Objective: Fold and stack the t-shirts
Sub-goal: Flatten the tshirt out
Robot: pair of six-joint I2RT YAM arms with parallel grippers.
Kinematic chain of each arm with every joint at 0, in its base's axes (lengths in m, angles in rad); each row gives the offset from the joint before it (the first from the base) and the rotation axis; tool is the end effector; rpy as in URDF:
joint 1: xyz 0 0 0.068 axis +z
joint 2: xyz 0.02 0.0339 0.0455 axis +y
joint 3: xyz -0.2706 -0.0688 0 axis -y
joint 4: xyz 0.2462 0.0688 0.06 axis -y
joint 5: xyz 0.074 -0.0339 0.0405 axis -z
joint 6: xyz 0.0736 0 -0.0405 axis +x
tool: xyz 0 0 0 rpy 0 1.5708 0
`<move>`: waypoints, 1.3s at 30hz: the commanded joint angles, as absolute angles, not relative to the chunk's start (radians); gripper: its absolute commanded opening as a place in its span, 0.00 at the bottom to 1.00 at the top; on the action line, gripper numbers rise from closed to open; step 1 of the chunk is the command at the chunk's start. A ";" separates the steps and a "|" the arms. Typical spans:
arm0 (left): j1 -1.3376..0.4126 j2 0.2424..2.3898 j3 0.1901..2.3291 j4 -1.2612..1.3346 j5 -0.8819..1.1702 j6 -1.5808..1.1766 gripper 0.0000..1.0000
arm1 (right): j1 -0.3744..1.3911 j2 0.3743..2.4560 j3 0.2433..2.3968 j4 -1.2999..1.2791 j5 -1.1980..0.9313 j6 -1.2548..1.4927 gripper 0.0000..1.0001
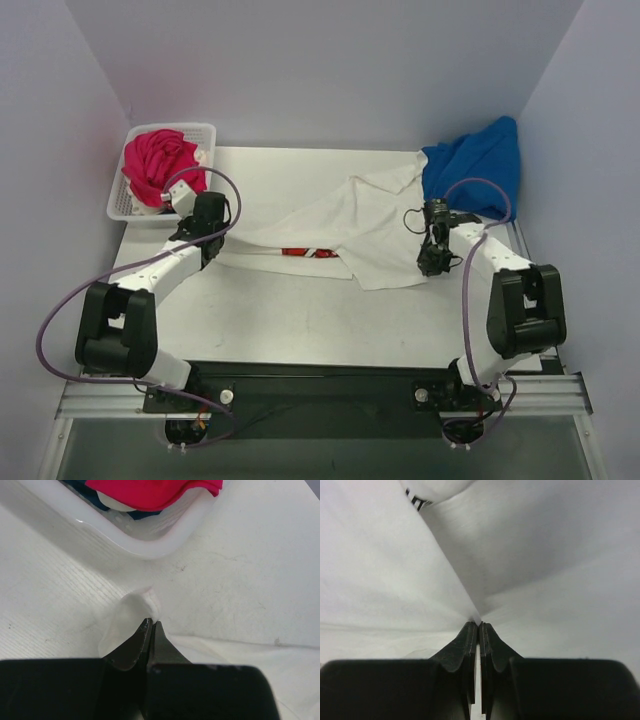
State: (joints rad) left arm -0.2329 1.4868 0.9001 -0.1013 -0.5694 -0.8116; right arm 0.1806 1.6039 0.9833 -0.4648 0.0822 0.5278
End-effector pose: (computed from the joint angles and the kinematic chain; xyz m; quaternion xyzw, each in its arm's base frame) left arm 0.3406 -0.0400 0.2105 -0.3626 0.7975 0.0156 0.4820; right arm 0.3286 0.0538 0.1593 0.1773 0.9536 0.0459 0.2390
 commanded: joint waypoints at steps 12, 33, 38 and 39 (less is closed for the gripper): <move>-0.344 1.379 0.721 -0.127 -0.523 -0.884 0.00 | -0.112 1.355 0.991 -0.580 0.206 0.603 0.00; -0.336 1.413 0.715 -0.060 -0.520 -0.856 0.47 | -0.167 1.279 1.039 -0.607 0.229 0.607 0.00; -0.330 1.456 0.735 -0.046 -0.494 -0.865 0.48 | -0.169 1.285 1.031 -0.606 0.218 0.606 0.00; -0.328 1.459 0.741 -0.046 -0.485 -0.868 0.48 | -0.169 1.285 1.029 -0.606 0.218 0.606 0.00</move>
State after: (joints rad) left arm -0.3370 1.4487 0.7021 -0.0948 -0.4973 -0.8574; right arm -0.1631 1.3014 1.0103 -0.5667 0.1776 0.6025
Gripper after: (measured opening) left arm 0.475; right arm 0.038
